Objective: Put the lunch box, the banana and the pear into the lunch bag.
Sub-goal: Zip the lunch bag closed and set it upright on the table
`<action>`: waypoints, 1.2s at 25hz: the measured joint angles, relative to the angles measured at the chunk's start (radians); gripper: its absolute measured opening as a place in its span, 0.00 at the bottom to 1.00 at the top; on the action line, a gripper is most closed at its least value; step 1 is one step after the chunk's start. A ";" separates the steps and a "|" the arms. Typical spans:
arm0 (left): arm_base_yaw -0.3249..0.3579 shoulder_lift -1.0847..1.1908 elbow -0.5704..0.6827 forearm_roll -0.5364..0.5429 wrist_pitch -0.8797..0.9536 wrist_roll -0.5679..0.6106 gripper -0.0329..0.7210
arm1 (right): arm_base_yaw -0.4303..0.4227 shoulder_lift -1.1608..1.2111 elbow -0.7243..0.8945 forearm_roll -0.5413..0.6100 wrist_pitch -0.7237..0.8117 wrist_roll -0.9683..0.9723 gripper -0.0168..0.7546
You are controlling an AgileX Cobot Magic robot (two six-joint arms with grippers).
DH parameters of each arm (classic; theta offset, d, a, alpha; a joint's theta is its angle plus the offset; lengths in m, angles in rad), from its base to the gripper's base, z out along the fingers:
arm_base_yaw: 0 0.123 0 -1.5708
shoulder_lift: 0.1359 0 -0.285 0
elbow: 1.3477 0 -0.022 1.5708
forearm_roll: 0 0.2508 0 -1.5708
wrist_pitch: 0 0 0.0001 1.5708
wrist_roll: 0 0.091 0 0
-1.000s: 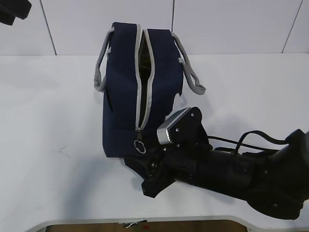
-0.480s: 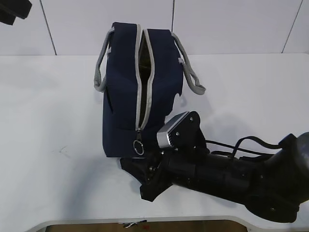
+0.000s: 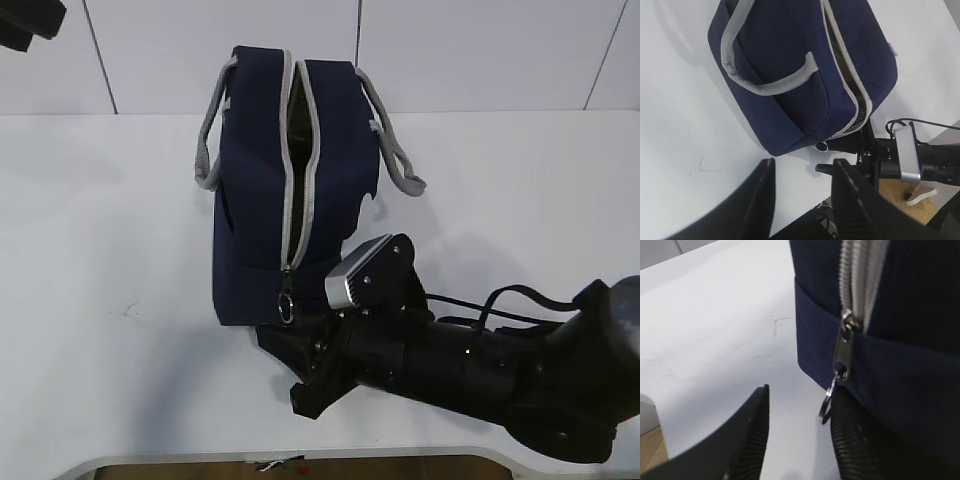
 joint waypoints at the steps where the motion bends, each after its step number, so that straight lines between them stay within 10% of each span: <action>1: 0.000 0.000 0.000 -0.003 0.000 0.000 0.42 | 0.000 0.000 -0.002 0.002 0.000 0.002 0.46; 16: 0.000 0.000 0.000 -0.018 0.000 0.000 0.40 | 0.000 0.001 -0.002 0.041 0.000 0.002 0.28; 23: 0.000 0.000 0.000 -0.022 0.000 0.000 0.39 | 0.000 0.001 -0.002 0.080 0.000 0.008 0.04; 30: 0.000 0.000 0.000 -0.022 0.000 0.000 0.39 | 0.000 -0.002 -0.002 0.056 0.031 0.117 0.04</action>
